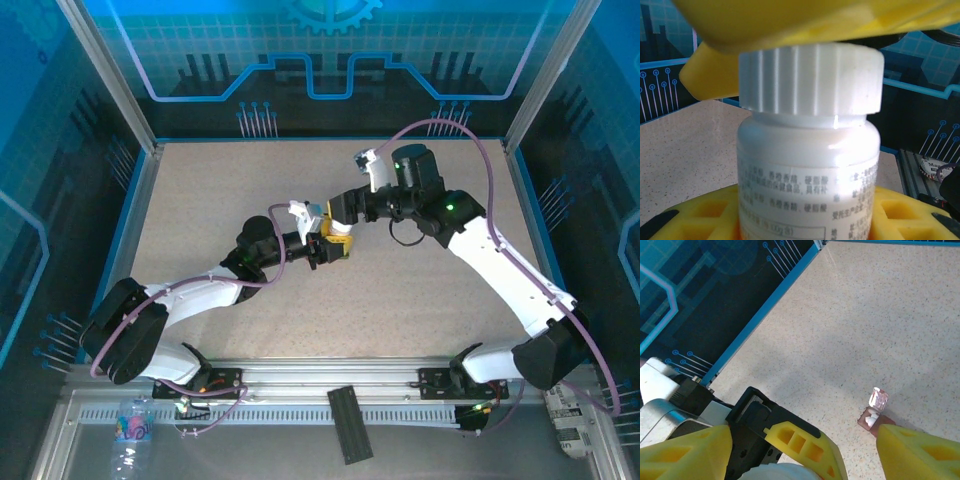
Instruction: Sort the pills into containers
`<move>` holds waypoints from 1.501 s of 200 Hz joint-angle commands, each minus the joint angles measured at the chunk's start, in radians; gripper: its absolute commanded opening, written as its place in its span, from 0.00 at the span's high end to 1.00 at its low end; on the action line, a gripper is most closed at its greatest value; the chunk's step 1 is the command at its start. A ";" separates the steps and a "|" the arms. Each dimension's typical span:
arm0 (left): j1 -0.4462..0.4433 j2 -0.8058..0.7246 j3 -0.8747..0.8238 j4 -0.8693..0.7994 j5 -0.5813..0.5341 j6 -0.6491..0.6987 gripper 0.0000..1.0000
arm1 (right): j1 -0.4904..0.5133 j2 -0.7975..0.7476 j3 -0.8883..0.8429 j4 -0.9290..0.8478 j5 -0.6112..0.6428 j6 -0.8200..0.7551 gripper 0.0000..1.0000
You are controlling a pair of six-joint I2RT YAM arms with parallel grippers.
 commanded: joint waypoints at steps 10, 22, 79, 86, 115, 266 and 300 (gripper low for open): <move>-0.007 -0.005 0.020 0.021 0.026 0.028 1.00 | -0.017 -0.048 0.033 -0.069 0.002 -0.029 0.21; -0.007 -0.003 0.020 0.020 0.027 0.029 1.00 | -0.025 -0.064 0.032 -0.095 0.001 -0.043 0.21; -0.008 -0.001 0.022 0.011 0.035 0.030 1.00 | -0.053 -0.118 0.001 -0.175 -0.072 -0.123 0.21; -0.007 -0.001 0.023 0.009 0.037 0.030 1.00 | -0.053 -0.115 0.001 -0.179 -0.085 -0.131 0.21; -0.007 0.000 0.030 -0.007 0.047 0.036 1.00 | -0.051 -0.081 0.032 -0.205 -0.129 -0.149 0.20; -0.007 -0.003 0.038 -0.012 0.056 0.035 1.00 | -0.017 -0.018 0.081 -0.244 -0.126 -0.175 0.44; -0.007 -0.001 0.041 -0.014 0.056 0.036 1.00 | -0.010 -0.015 0.076 -0.250 -0.123 -0.177 0.56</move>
